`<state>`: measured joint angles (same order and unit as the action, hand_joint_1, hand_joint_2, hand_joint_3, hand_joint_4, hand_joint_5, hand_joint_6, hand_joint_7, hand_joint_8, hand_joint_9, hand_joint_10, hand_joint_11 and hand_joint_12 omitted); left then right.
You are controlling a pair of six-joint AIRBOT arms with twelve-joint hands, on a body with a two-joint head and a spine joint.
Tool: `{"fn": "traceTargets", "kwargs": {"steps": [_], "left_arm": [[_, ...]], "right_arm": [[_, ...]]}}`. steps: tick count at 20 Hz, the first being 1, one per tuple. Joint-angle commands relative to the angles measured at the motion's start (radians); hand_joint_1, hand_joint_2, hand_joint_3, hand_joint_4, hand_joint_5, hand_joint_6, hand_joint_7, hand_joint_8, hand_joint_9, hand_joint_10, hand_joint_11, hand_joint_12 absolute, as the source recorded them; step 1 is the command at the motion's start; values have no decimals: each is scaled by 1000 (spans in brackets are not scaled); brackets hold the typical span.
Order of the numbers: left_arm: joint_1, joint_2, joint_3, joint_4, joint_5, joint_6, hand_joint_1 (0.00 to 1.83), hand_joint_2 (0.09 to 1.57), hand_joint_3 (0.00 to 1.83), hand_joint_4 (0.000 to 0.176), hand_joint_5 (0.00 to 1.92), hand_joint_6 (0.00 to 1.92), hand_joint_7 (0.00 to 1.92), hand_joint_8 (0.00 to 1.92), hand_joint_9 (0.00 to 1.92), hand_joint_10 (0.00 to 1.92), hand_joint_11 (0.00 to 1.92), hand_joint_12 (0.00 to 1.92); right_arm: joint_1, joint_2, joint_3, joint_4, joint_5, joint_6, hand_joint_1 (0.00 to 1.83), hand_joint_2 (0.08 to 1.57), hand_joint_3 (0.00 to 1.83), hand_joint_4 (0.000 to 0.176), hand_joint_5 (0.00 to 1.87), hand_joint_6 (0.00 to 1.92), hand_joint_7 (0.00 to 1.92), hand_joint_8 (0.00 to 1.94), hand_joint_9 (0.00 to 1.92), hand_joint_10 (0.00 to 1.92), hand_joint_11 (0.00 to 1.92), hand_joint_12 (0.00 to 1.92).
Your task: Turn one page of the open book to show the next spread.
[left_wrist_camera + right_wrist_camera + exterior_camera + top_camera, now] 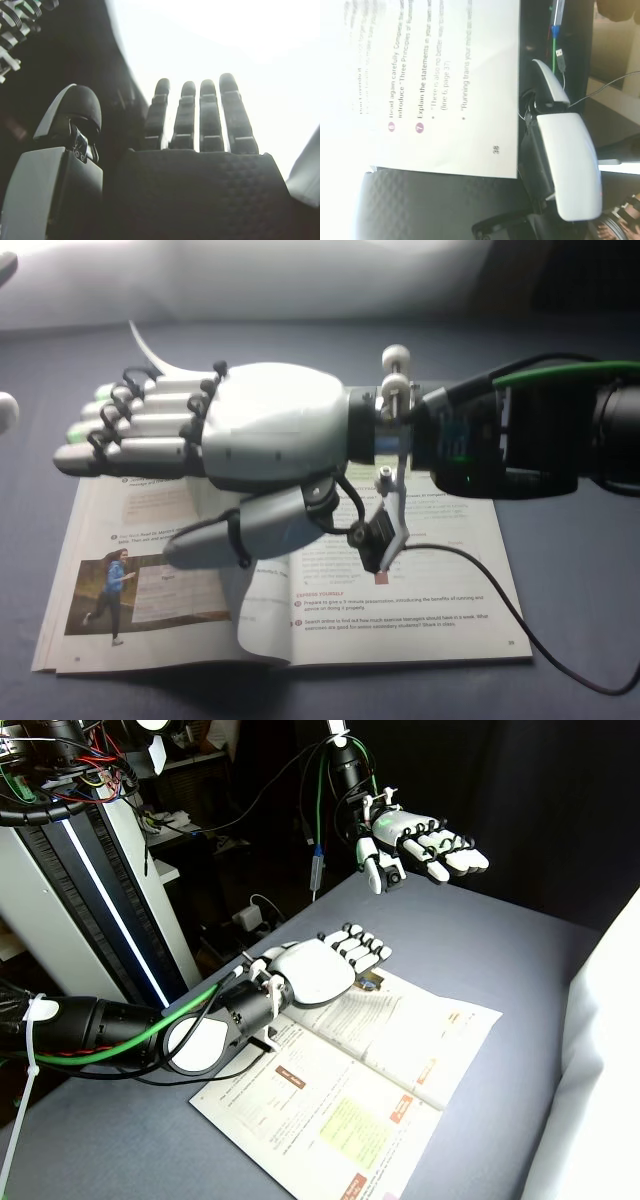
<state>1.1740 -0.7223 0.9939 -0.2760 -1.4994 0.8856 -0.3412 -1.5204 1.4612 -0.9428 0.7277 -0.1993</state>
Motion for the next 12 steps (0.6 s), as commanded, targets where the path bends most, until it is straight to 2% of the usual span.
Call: {"fn": "traceTargets", "kwargs": {"steps": [1,2,3,4,5,6,7,9,10,11,12], "left_arm": [[-2,10,0,-30,-141,2,0,1377,0,65,62,1,0,0,0,0,0,240],[3,14,-1,-42,-157,2,0,1352,0,51,57,0,0,0,0,0,0,344],[9,18,-4,-57,-174,4,0,1372,6,46,57,0,0,0,0,0,0,357],[15,21,-6,-69,-189,7,0,1376,5,48,70,3,0,0,0,0,0,335],[35,28,-13,-94,-218,12,0,1359,0,10,70,1,0,0,0,0,0,281],[50,33,-17,-110,-229,13,0,1359,0,10,70,1,0,0,0,0,0,281],[57,40,-21,-120,-230,14,0,1382,8,0,59,7,0,0,0,0,0,221],[65,43,-22,-125,-229,14,0,1389,10,0,62,8,0,0,0,0,0,219],[65,42,-22,-125,-229,14,0,1417,13,19,119,22,16,6,0,0,0,151],[65,41,-21,-125,-229,14,0,1412,1,0,286,17,170,17,158,11,0,668],[65,41,-22,-125,-228,14,75,1406,0,0,362,19,223,12,186,8,0,679]], "right_arm": [[11,-2,-3,41,102,3,0,1327,9,0,0,0,0,0,0,0,0,0],[19,-2,-6,41,120,3,0,1348,14,0,31,12,12,4,0,0,13,6],[24,1,-11,41,135,3,0,1369,0,0,92,24,160,24,161,12,6,502],[27,6,-16,41,149,3,96,1357,0,0,181,27,341,41,369,82,0,942],[28,15,-25,41,169,3,113,1332,0,0,270,16,402,6,448,82,0,1222],[28,19,-31,40,181,3,113,1332,0,0,270,16,402,6,448,82,0,1222],[30,24,-38,37,195,3,206,1348,1,0,362,36,336,12,337,26,0,1247],[34,34,-50,37,224,2,234,1343,0,0,381,39,323,5,313,13,0,1232],[36,40,-58,37,230,-5,186,1415,7,0,354,28,369,13,319,18,0,908],[39,49,-67,46,241,-16,202,1418,4,0,347,23,368,9,314,16,0,847],[39,58,-75,62,249,-34,205,1419,3,0,345,22,367,8,312,15,0,834]]}}
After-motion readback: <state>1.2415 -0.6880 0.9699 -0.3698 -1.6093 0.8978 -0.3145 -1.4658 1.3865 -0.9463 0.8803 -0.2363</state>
